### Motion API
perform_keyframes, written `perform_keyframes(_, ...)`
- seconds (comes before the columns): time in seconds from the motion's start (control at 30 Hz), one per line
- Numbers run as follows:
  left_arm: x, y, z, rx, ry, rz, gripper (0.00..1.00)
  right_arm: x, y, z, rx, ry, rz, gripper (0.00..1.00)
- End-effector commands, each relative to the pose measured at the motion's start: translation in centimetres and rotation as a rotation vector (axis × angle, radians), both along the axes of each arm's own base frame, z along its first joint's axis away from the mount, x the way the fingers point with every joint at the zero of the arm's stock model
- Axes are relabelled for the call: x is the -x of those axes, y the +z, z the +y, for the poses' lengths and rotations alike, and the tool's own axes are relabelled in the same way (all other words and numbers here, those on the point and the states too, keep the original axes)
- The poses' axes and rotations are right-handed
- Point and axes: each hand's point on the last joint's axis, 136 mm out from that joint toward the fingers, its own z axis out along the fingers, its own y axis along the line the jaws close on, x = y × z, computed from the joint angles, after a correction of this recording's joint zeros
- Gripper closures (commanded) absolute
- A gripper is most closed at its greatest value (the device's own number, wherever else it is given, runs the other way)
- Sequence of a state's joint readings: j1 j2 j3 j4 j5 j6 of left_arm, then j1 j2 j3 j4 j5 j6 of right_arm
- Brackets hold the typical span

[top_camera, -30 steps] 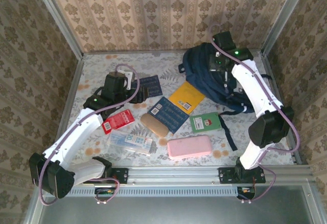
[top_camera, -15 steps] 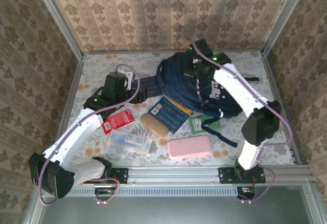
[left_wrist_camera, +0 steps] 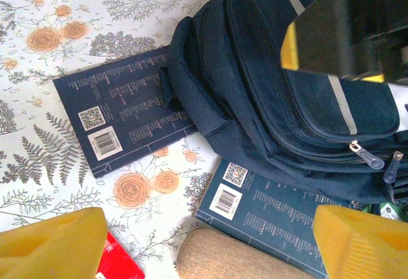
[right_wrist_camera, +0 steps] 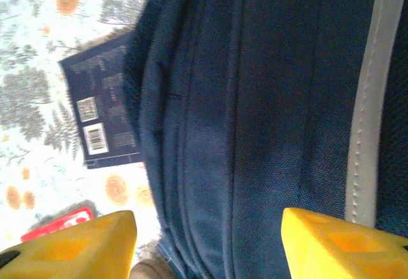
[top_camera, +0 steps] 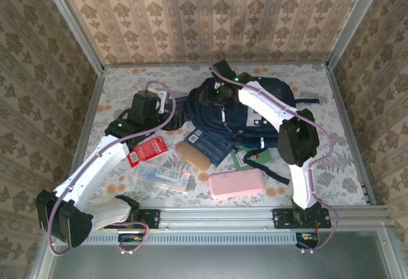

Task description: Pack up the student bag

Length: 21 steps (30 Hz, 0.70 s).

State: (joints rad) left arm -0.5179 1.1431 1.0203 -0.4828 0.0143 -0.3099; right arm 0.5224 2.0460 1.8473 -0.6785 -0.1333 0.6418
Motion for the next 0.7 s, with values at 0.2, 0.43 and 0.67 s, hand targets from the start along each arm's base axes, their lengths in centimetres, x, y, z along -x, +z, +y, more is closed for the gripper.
perform_keyframes(0.2,0.5,-0.1,-0.4,-0.006,-0.035,0.001,0.14,0.5,1.6,-3.6,-0.194,0.102,-0.029,0.6)
perform_keyframes(0.43,0.7,-0.1,-0.8,-0.003,-0.054,-0.001,0.14,0.8,-0.8,-4.2,-0.211,0.124,0.034,0.61)
perform_keyframes(0.67,0.8,-0.2,-0.9,-0.007,-0.059,-0.005,0.14,2.2,-3.5,-3.7,-0.233,0.141,0.095,0.6)
